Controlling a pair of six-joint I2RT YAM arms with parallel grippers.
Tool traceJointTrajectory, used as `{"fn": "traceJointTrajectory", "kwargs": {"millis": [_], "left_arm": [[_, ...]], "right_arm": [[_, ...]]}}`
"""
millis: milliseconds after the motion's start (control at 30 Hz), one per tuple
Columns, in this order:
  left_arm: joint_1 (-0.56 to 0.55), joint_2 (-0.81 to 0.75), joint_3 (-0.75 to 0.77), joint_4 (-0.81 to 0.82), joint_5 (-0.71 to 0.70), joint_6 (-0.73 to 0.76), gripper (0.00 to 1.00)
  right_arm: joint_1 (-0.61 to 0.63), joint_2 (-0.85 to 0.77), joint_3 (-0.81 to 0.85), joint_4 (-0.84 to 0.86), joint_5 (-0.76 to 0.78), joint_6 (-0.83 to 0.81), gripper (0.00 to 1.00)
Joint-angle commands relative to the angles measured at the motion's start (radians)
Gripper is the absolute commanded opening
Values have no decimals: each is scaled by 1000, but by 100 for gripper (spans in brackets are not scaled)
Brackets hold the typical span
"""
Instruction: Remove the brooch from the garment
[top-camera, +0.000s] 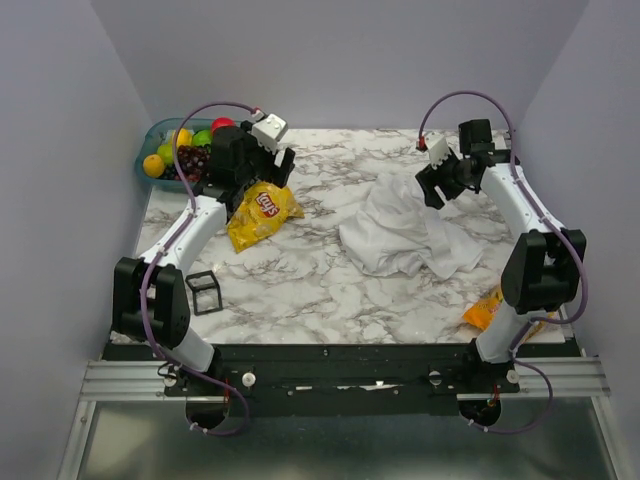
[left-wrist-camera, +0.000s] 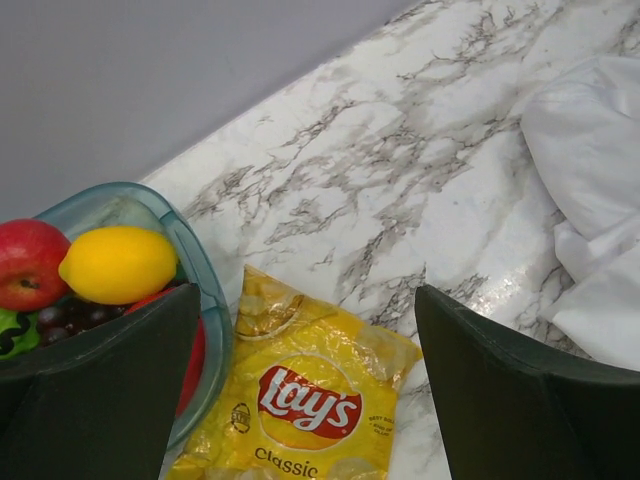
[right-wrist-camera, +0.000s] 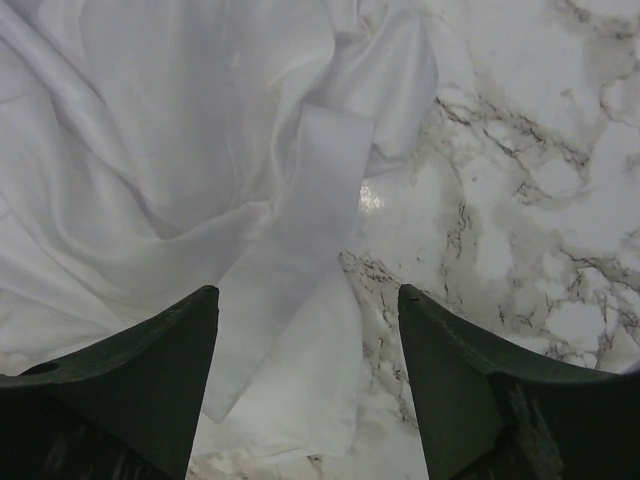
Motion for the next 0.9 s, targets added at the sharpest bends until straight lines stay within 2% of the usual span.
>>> {"fn": "traceJointTrajectory", "kwargs": {"millis": [0,133,300,433,567,600,667,700,733,767,867], "left_arm": [[-23,-2,-19,-52,48,25,95],[-41,-10,-51,-39,16,26,96],[-47,-12,-76,-30,4,49,96],[-47,-7,-86,-23,-12,68,96],[-47,-2,-97,-16,-4,68,96],[-47,-1,-99,-16,-1,68,96],[-52,7,-100,-13,10,68,96],[-54,11,-100,-9,14,68,96],[-55,21,-99,-3,21,69,96],[-63,37,-96,0,24,71,96],[-80,97,-61,4,45,80,96]], "right_arm": [[-24,64,-17,-47,69,-27,78],[-29,136,12,-100,49,-8,74],[-30,179,28,-181,-81,16,71],[-30,245,90,-318,-127,36,68],[-42,265,105,-366,-193,38,44],[-42,260,105,-366,-214,38,34],[-42,239,130,-380,-230,36,23],[-42,227,144,-386,-254,36,11],[-42,208,160,-395,-276,39,5],[-41,170,183,-403,-300,38,1],[-42,104,316,-449,-429,55,1]]}}
